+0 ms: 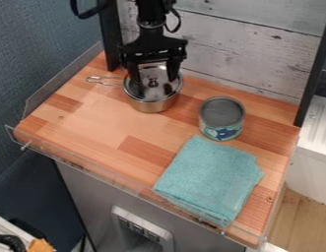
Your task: Open lid of silver pot and put it above green cloth
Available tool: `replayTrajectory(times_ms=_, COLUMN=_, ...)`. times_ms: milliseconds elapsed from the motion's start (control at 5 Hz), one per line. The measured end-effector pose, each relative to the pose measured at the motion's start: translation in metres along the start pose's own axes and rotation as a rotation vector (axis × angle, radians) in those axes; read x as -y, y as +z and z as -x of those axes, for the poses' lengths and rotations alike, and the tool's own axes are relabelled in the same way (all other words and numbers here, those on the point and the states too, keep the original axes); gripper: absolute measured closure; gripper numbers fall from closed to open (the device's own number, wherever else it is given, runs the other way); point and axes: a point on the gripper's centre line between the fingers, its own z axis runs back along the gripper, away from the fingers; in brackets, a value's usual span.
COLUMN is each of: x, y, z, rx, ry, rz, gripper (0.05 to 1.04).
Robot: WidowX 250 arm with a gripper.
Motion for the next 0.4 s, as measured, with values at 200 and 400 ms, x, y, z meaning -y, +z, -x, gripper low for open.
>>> replayTrajectory(times_ms=200, x=-0.0055, y=-0.0023, z=-0.0072, rx=0.03, ry=0.025, rz=0.014, gripper=0.137)
replayTrajectory(times_ms=400, x=-0.0058, y=-0.0054, z=-0.0071, rx=0.04, ry=0.026, rz=0.03, gripper=0.421)
